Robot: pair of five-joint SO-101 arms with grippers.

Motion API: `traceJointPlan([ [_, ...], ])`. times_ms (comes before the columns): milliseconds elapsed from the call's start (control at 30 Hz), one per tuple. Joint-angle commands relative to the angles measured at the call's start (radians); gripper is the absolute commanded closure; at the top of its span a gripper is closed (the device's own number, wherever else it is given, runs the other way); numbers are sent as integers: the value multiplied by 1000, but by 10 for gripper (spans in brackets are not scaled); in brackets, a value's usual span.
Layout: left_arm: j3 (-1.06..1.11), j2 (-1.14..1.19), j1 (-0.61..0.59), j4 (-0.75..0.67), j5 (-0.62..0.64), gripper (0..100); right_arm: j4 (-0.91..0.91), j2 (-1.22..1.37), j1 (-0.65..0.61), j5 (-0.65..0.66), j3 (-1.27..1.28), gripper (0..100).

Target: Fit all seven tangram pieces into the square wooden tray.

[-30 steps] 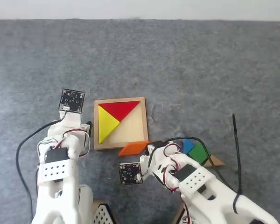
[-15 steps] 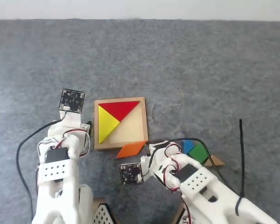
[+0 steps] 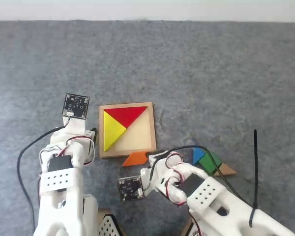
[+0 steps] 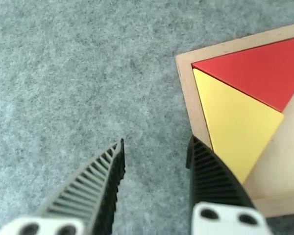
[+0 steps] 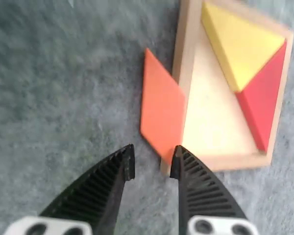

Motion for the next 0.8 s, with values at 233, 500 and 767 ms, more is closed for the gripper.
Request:
traceJointPlan([
  [233,-25,-26,-3,3,-5,794,-50,262,-19,-298,-293,764],
  [500,-25,-28,-5,3,-5,794,47,452,-25,-353,-408,790],
  [767,-25,-28,-5,3,-3,794,51,469,-25,-354,-413,785],
])
